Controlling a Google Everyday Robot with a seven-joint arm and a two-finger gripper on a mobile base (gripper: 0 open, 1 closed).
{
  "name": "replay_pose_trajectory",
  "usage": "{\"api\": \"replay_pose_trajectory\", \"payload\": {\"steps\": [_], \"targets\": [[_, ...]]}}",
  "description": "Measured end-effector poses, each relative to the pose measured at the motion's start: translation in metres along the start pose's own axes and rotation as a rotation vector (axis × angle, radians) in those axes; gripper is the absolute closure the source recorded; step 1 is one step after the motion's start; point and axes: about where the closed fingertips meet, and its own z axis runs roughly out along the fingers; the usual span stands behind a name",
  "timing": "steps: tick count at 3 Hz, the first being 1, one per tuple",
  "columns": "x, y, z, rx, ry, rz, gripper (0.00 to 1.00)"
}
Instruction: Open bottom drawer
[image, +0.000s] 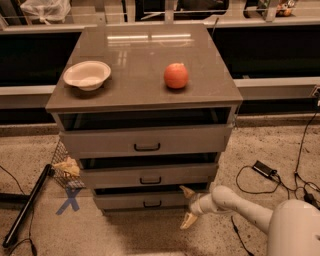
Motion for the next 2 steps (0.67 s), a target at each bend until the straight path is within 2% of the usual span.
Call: {"api": "replay_pose_trajectory", "payload": {"steps": [1, 2], "targets": [[0.016, -0.022, 0.008, 0.026, 0.013, 0.01, 0.0], [0.034, -0.038, 0.019, 0.039, 0.058, 0.012, 0.0]]}}
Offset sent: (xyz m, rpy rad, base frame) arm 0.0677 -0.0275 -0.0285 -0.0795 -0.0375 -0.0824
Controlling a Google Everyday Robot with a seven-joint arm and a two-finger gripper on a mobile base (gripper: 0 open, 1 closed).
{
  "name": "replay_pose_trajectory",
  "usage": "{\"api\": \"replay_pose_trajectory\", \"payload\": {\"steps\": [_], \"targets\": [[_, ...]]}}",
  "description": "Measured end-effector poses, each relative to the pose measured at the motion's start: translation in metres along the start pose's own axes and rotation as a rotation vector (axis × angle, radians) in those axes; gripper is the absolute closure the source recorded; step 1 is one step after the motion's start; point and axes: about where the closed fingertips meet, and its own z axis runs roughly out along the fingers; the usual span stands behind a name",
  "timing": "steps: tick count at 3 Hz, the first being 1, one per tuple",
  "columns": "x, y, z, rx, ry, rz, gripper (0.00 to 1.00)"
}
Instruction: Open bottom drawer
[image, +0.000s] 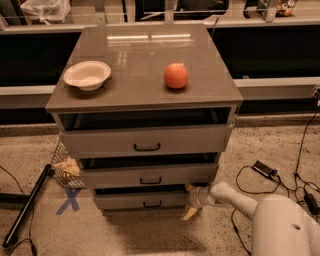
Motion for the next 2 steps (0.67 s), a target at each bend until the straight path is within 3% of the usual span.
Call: {"api": "replay_pose_trajectory", "payload": {"steps": [1, 2], "targets": [[0.009, -0.003, 0.009, -0.008, 0.028, 0.001, 0.0], [0.017, 0.003, 0.022, -0.046, 0.042, 0.011, 0.18]]}}
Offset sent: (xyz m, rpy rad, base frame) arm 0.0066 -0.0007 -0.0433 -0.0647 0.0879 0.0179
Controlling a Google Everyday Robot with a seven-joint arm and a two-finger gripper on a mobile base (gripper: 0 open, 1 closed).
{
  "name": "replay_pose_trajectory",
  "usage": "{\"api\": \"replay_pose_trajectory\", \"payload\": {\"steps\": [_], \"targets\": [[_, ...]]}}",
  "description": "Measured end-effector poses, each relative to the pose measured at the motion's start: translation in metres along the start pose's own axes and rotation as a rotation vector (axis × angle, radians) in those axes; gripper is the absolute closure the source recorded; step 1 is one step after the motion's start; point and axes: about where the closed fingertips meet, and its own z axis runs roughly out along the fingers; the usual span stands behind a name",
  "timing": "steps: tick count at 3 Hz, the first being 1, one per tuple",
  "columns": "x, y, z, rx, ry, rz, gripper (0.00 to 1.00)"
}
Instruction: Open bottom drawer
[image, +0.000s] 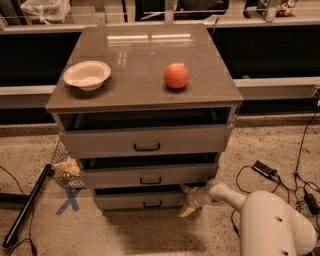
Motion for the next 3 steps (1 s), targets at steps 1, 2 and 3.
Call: {"api": "replay_pose_trajectory", "payload": {"steps": [1, 2, 3], "targets": [[0.0023, 0.0091, 0.0085, -0.047, 0.009, 0.005, 0.41], [0.0014, 0.0086, 0.0072, -0.047, 0.009, 0.005, 0.44], [-0.0005, 0.0078, 0.0048, -0.047, 0.009, 0.005, 0.46]]}}
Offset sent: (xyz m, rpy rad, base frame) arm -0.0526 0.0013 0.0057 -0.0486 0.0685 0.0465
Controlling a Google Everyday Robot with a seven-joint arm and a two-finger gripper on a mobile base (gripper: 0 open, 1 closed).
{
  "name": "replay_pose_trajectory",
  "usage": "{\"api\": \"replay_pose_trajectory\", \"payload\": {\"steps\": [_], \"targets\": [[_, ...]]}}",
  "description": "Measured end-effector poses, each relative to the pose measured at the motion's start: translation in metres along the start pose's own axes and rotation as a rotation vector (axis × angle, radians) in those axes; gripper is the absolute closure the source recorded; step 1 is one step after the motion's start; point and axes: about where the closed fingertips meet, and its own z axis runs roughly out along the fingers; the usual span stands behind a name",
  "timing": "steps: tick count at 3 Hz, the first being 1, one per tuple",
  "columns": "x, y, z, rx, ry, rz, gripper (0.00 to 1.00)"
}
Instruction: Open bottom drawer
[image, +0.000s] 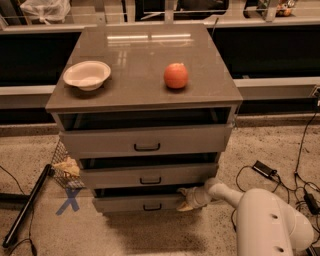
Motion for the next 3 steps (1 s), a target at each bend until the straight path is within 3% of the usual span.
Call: {"api": "replay_pose_trajectory", "payload": {"steps": [2, 3], "targets": [[-0.0006, -0.0001, -0.0007, 0.0, 0.0, 0.0, 0.05], [-0.0011, 0.0009, 0.0005, -0.002, -0.001, 0.0, 0.0]]}}
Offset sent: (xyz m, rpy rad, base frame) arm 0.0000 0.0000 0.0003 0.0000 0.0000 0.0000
